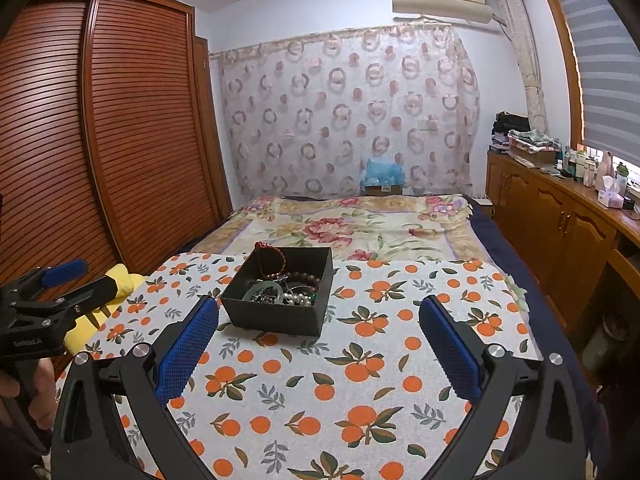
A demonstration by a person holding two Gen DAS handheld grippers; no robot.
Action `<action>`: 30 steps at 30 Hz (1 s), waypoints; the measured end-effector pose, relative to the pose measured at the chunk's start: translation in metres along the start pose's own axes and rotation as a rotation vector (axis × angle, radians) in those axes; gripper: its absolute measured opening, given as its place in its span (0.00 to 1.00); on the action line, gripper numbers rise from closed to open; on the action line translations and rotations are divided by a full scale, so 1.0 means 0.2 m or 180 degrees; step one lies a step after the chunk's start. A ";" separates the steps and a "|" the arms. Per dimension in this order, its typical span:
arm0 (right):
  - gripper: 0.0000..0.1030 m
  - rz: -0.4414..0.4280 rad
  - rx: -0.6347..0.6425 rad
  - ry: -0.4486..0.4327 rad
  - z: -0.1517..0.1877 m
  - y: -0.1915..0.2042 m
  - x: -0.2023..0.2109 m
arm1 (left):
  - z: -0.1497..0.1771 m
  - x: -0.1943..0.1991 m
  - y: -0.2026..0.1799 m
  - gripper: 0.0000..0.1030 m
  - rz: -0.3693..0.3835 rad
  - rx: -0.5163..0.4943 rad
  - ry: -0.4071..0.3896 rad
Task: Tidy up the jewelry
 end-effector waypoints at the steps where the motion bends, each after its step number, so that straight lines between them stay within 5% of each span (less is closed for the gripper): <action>1: 0.98 -0.0001 -0.0001 -0.0001 0.00 0.00 0.00 | 0.00 0.00 0.00 0.93 -0.0002 -0.0001 -0.0002; 30: 0.98 -0.0011 -0.0004 0.0034 0.03 0.02 -0.04 | 0.00 0.00 0.01 0.93 -0.0019 -0.0029 -0.0002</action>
Point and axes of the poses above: each gripper's, at about its wrist camera, not at the fingertips, and x roughly against the way its jaws point, y to its left, z to its underside, the point moved 7 cm from there along -x, roughly the way its jaws point, and after that the axes turned 4 degrees about -z, right-handed, at the moved point
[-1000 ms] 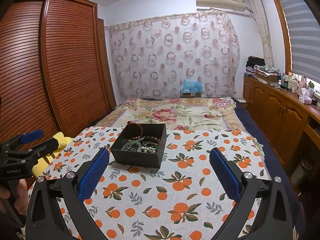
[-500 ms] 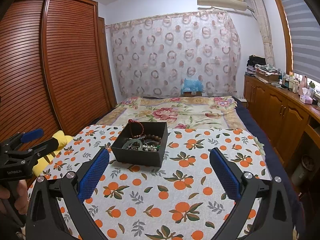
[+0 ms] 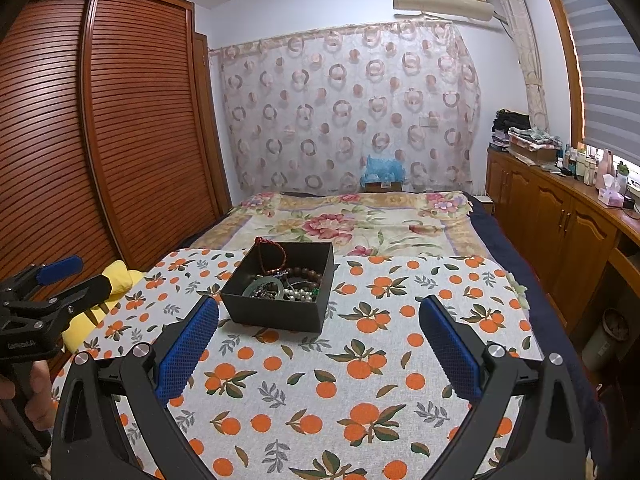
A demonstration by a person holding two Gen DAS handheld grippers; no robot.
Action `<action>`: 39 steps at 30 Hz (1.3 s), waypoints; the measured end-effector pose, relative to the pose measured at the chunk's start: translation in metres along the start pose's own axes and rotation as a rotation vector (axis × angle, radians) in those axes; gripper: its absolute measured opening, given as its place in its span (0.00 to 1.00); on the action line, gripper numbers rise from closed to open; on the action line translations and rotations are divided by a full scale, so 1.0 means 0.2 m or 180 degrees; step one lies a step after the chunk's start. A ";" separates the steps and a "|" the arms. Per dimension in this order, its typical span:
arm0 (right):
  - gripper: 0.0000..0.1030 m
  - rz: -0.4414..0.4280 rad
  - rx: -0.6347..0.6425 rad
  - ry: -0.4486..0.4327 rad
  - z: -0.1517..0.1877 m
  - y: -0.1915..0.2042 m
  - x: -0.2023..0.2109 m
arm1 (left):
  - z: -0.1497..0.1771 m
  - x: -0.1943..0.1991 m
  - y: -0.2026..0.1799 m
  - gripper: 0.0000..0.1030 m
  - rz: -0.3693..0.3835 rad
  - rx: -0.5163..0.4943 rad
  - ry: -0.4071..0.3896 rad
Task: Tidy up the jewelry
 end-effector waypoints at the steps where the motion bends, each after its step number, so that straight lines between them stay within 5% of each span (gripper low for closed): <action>1: 0.98 0.0002 0.0003 -0.0001 0.00 0.00 0.00 | 0.00 0.00 0.01 0.93 -0.0001 0.0001 -0.0004; 39: 0.98 -0.0004 0.0000 0.0000 0.00 0.00 -0.01 | 0.02 0.00 0.01 0.93 -0.0004 0.0011 0.0019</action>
Point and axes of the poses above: each gripper's, at about its wrist camera, not at the fingertips, and x roughly against the way its jaws point, y to its left, z to its underside, the point moved 7 cm from there along -x, roughly the way its jaws point, and after that the axes turned 4 degrees about -z, right-handed, at the moved point
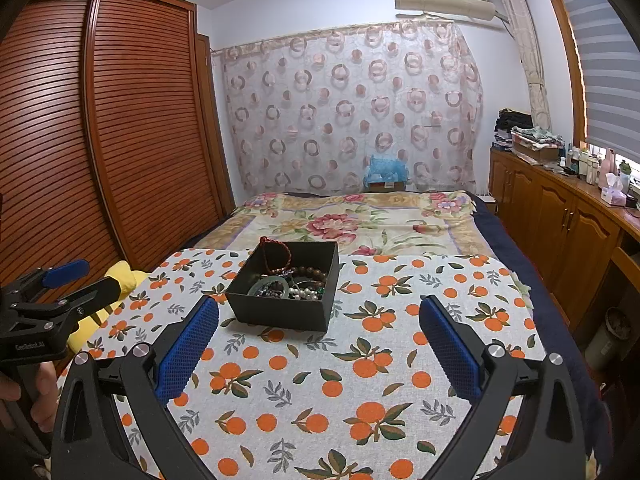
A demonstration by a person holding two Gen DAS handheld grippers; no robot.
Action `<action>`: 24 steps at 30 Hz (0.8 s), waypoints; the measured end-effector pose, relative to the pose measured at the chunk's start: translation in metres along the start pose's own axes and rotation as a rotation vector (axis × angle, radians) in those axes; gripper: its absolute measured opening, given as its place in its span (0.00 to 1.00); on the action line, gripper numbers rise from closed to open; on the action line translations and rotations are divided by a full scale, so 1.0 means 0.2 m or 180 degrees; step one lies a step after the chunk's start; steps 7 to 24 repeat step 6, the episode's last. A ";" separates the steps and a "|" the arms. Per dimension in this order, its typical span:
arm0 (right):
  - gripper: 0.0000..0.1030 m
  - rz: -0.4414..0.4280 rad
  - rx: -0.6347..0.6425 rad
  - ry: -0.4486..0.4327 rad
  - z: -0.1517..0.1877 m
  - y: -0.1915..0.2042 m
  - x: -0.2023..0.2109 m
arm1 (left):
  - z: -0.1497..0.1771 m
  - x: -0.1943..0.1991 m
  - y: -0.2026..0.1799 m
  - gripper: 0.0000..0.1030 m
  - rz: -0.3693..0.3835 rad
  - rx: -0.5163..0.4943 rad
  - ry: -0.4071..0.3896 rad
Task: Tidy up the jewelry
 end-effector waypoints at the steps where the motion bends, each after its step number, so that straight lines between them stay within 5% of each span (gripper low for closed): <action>1: 0.98 -0.0001 0.0000 -0.0005 0.00 0.00 0.00 | 0.00 0.00 0.00 0.93 0.0006 0.0002 0.0000; 24: 0.98 0.0006 0.0002 -0.0011 0.01 0.00 -0.01 | 0.00 0.00 0.00 0.93 0.0000 -0.0001 0.0001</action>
Point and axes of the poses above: each gripper's, at about its wrist camera, not at the fingertips, and x roughly against the way its jaws point, y to its left, z to its underside, the point moved 7 cm from there along -x, roughly the way its jaws point, and after that the axes turned 4 degrees about -z, right-handed, at the moved point
